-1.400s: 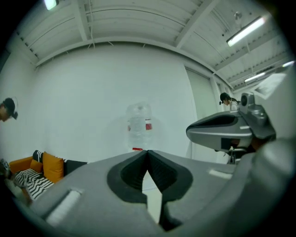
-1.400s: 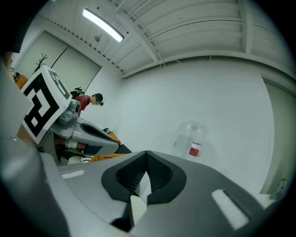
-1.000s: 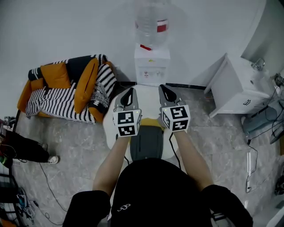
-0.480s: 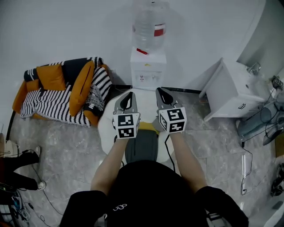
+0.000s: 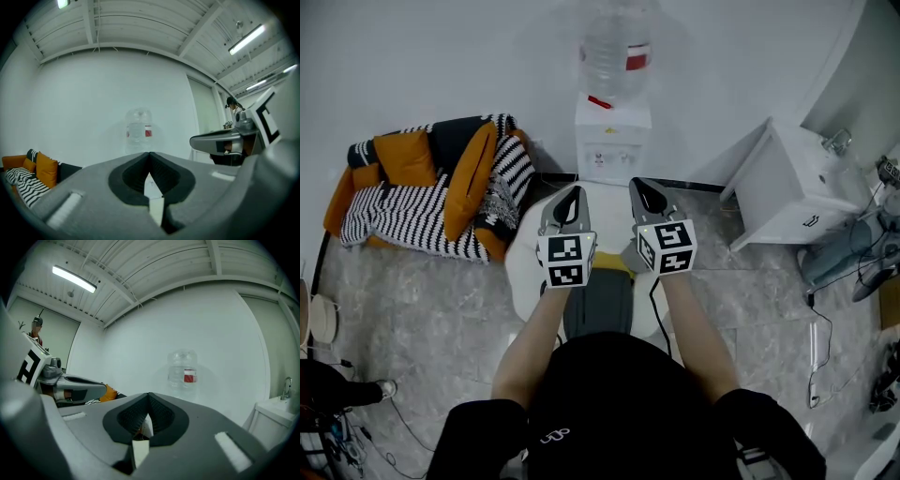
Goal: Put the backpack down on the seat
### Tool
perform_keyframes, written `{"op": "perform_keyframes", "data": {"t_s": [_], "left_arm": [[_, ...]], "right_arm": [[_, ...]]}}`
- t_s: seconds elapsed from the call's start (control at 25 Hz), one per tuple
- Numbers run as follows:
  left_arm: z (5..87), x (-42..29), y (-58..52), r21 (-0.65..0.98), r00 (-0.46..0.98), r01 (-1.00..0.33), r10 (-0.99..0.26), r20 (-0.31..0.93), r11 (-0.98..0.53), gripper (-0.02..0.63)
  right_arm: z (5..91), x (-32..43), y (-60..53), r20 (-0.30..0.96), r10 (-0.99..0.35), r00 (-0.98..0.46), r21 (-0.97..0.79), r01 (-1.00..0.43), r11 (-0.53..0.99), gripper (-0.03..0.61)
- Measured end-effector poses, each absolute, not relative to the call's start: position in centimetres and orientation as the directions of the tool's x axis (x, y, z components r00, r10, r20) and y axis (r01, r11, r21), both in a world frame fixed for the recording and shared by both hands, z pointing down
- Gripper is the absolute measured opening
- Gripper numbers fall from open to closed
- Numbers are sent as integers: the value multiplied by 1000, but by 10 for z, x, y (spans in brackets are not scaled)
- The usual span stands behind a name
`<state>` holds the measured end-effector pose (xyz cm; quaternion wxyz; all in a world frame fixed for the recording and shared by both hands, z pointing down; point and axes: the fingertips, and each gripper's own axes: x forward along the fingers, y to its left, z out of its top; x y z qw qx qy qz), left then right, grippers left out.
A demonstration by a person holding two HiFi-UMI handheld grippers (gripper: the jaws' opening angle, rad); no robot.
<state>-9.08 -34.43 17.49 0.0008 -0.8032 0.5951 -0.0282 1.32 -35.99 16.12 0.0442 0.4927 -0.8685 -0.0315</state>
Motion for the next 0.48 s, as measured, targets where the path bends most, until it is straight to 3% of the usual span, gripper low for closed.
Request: {"op": "perform_keyframes", "data": {"t_s": [0.48], "left_arm": [[163, -71, -353, -71, 336, -939, -941, 32, -337, -2]], "right_arm": [[148, 24, -368, 22, -862, -507, 111, -855, 506, 8]]}}
